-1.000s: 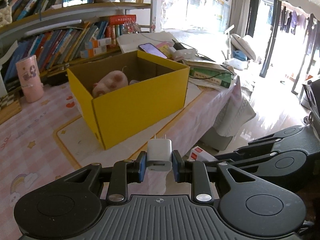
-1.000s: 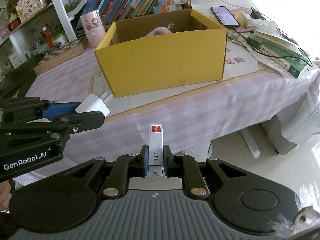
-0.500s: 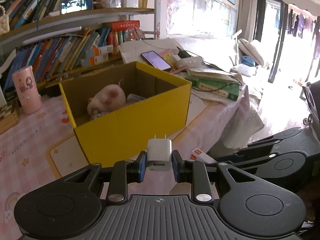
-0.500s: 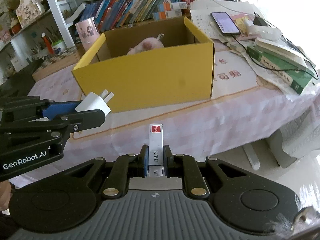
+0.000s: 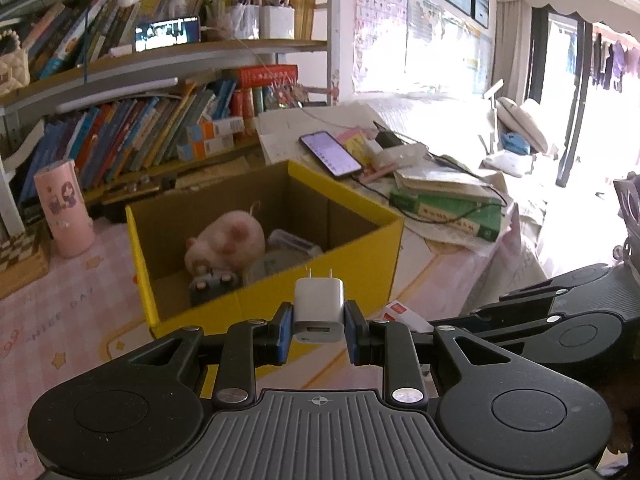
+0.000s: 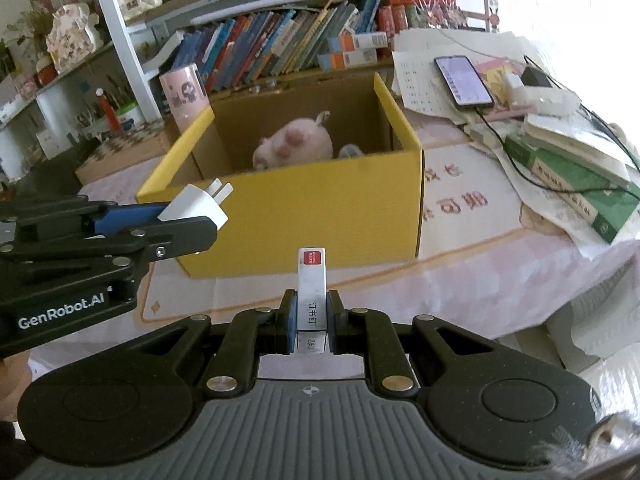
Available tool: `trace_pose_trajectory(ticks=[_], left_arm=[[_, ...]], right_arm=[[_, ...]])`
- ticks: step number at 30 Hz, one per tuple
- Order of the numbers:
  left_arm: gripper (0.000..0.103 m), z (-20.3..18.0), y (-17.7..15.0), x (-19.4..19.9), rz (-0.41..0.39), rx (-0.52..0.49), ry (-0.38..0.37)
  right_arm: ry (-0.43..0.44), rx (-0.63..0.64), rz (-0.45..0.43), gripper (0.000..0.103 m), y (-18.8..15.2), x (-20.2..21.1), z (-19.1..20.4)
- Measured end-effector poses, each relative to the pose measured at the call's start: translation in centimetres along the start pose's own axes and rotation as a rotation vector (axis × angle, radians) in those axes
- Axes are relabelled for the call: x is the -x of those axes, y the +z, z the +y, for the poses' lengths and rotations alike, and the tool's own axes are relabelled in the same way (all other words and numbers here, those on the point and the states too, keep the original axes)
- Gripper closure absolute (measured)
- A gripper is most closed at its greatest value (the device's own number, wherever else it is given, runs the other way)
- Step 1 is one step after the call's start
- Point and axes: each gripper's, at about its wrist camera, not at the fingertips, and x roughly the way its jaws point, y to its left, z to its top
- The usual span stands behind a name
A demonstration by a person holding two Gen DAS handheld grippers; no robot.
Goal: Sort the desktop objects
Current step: 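Lower the charger and small box into the yellow box and open both grippers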
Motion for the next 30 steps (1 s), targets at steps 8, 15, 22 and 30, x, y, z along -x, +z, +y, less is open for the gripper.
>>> trace_pose_trajectory(ticks=[8,15,22,30], left_arm=[[0.078,0.7,2.1,-1.2,-0.035,0.012,0.036],[0.078,2.0,3.6,-2.6,-0.066,0.031,0.086],[0.078,3.8,4.3,-5.8,-0.031,0.054,0.146],[0.078,5.2,3.4,-9.5,0.099,0.03,0.197]], right_arm=[[0.028,0.032,-0.059,0.09,2.8,0.0,-0.4],[0.042,0.089,-0.134,0.09,6.1,-0.4,-0.8],[0.034,0.201,-0.156,0.09,9.4,-2.7,-1.0],[0.048,0.298,-0.069,0.09,11.8,-7.7,-0.5]])
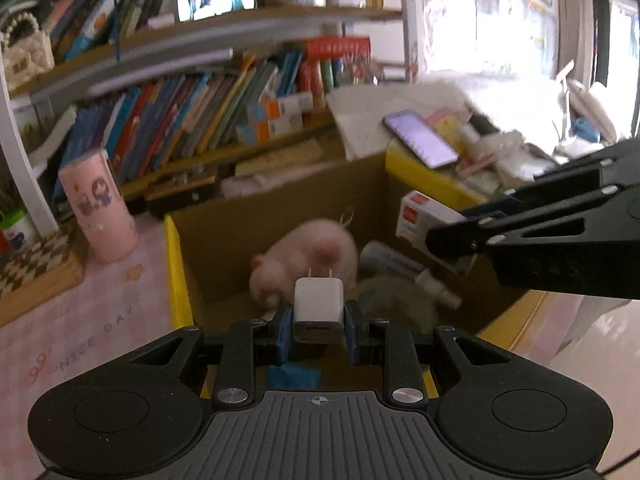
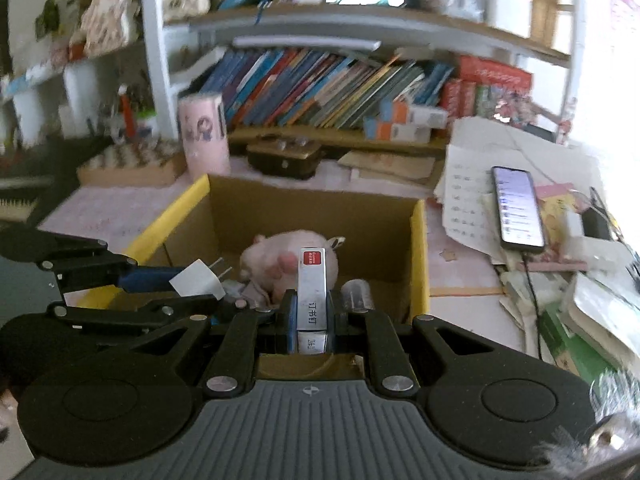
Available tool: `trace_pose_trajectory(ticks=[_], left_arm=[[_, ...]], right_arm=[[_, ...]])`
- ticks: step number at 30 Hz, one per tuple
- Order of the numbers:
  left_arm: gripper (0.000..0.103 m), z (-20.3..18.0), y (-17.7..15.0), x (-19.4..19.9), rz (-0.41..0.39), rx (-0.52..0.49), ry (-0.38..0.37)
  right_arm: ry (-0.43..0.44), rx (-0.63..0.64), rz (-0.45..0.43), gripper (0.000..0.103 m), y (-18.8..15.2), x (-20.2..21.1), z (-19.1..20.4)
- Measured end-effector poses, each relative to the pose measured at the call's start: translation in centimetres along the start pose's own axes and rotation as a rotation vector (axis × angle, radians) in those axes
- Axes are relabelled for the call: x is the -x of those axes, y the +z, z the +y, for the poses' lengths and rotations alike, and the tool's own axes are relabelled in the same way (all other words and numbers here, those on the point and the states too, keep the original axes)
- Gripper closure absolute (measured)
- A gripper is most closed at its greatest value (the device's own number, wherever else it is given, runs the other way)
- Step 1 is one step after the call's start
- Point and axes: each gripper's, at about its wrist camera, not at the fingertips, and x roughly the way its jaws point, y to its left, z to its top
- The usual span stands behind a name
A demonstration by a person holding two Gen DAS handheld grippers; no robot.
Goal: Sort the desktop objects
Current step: 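Lower the charger and small box into the yellow box and open both grippers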
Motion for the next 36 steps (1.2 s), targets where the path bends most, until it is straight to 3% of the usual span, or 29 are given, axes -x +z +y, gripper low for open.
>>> trace_pose_trajectory(ticks=[10,18,27,31,33,36], left_arm=[[0.078,0.5,0.0,0.0,0.036,0.039,-0.032],[0.078,1.5,-0.2,-0.7,0.085,0.093,-0.064],[0.075,1.5,-0.4,-0.4,0.049,0.13,-0.058],[0.064,1.1,-0.5,0.8,0.009,0.112,-0.018],[0.056,0.9,-0.5,1.8,-0.022,0.104,0.006],[0.049,1.0,-0.5,3.6,-0.075,0.111,0.045]], right_arm=[[0.044,0.068,0.145,0.09,0.0,-5.3,0.1],[0.075,0.083,0.197,0.09,-0.3,-6.7,0.3],[0.088,0.053,0.207,0.089,-0.7,-7.2,0.2],[0.095,0.022,0.177,0.088,-0.5,-6.3,0.1],[0.101,0.013,0.144,0.073,-0.3,-5.4,0.1],[0.096,0.012,0.095,0.071,0.0,-4.1,0.3]])
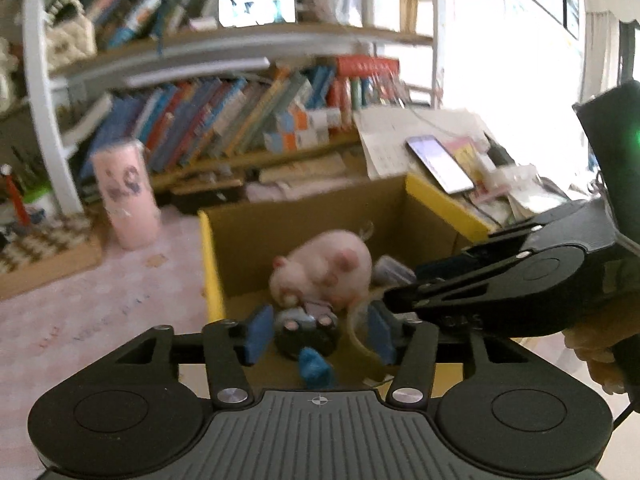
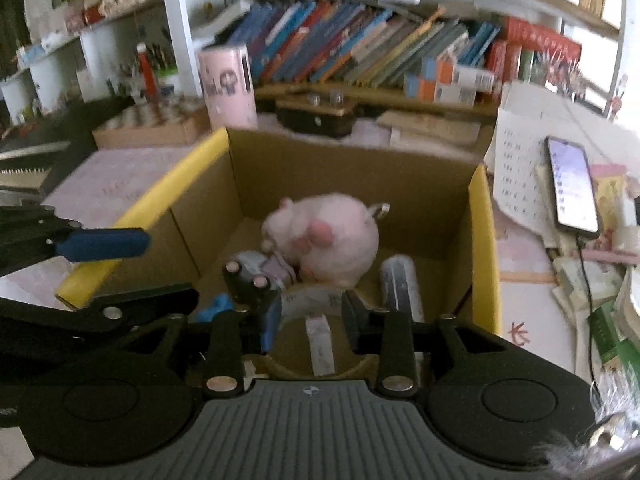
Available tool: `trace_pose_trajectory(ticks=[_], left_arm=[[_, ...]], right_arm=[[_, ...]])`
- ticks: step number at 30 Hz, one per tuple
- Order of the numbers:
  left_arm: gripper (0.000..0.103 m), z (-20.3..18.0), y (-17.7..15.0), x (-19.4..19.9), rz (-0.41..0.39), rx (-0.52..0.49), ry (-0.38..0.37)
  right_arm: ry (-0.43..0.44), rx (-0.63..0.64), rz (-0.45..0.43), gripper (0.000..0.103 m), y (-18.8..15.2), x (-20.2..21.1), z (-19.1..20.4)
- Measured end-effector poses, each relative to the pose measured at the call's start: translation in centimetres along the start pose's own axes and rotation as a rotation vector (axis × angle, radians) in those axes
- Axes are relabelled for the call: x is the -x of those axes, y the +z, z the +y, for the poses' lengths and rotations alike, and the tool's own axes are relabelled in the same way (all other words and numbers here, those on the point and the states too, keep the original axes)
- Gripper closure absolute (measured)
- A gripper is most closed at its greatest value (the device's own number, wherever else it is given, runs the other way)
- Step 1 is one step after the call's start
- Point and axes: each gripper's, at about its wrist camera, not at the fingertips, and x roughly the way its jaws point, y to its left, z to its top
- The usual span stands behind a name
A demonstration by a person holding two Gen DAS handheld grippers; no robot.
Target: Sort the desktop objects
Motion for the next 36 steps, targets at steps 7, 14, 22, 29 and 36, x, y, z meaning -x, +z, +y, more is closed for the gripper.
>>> trace_pose_trajectory(ticks=[7,14,22,29,36], left_arm=[[0.026,2.1,-0.5,4.9,-0.106,0.083,0.116],[0.014,4.9,-2.5,9.8,-0.166,0.15,0.213],[0.004,5.9,-5.8,14.0,-0.183,0.151,0.295],[0.002,6.4,-8.8,16.6,-0.136,0.162,0.346],[0.002,6.6,-11.6,19.1,-0.097,0.201,0.345]], right_arm=[[-0.041,-0.049,-0.133,0.052,0.0,3.9,1.4],[-0.082,-0.092,-0.222,0.037,-1.2,7.2,4.4],[-0.149,-0.151,-0.238,0.024,-4.2,9.0,8.3],[-0.171,-0.171,-0.196,0.02,-7.8,10.0,12.2],[-0.185,-0.16,-0.182,0.015,-11.5,11.9,16.5]])
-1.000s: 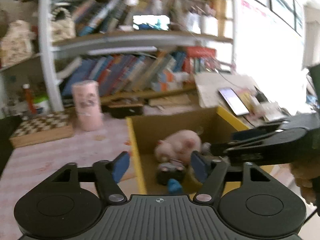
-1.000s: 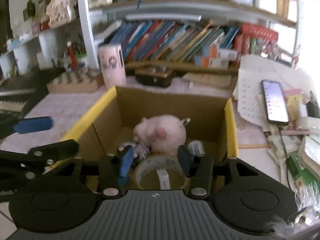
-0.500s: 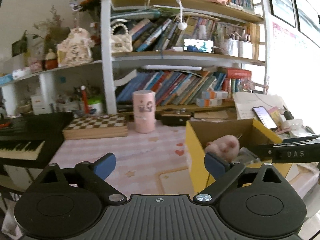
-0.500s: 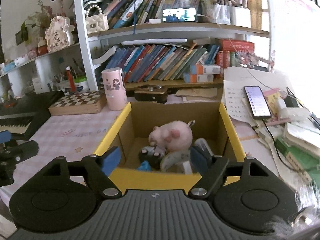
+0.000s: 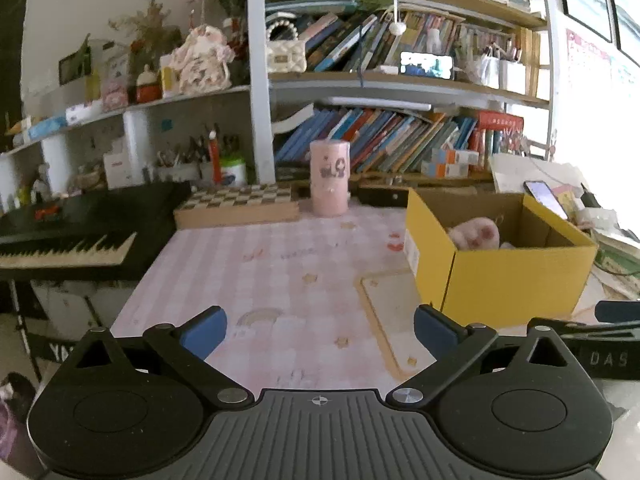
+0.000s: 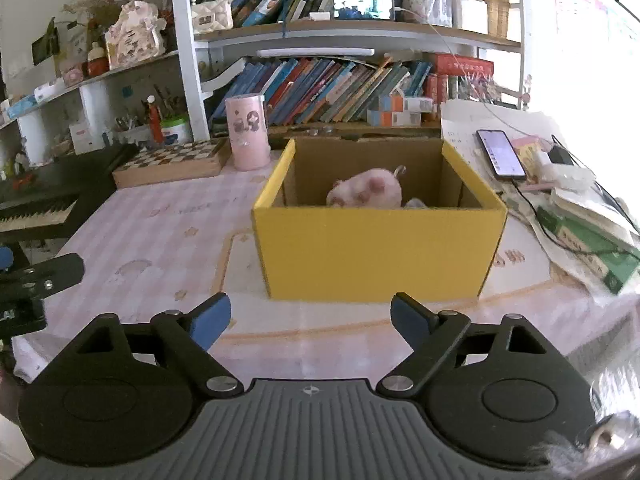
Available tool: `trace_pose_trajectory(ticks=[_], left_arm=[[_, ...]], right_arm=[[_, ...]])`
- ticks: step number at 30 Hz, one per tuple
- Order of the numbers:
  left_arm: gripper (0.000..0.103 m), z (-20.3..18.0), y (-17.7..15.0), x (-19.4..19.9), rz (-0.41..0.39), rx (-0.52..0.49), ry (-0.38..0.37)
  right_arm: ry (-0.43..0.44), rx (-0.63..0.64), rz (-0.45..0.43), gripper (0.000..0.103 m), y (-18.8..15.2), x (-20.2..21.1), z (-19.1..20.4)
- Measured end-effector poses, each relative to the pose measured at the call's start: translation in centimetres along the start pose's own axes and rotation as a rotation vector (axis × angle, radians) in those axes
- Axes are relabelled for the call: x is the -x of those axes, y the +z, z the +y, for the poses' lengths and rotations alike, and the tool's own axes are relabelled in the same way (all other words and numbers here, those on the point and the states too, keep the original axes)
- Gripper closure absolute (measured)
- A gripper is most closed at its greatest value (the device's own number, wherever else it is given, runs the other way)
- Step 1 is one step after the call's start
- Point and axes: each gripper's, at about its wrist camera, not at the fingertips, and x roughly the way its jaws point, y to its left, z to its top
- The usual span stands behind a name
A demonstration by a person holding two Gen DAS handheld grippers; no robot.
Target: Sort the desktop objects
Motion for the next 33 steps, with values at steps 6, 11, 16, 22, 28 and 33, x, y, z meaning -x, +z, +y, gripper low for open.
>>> trace_pose_trajectory(ticks=[6,11,16,22,28,33], left_arm=[[0.001,1.3,-1.9,1.9,0.047,0.01,0.01],[0.001,2.0,-3.1,3.7,0.053,0.001,0.017],[0.001,2.6,-4.1,5.0,0.062,-0.002,0.031],[0.001,3.1,-4.9,6.2,0.066,0.008,0.03],[0.001,3.2,-5.5,7.0,0.071,-0.005,0.015],[0.001,3.4,-5.8,7.6,0.068,-0.007,0.007]], right_arm=[[-0.007,0.031,0.022,0.015,-2.3,2.0,2.4],[-0.007,0.029,0.025,0.014,-3.7,3.8,3.6],[-0.009,0.021,0.03,0.005,-4.7,5.2,4.3],[0.0,0.032,0.035,0.001,-5.8,6.5,5.1],[-0.011,0.047,0.044,0.0,-6.5,7.3,5.8],[-0.018,0.049,0.056,0.0,-6.9,7.6,6.0]])
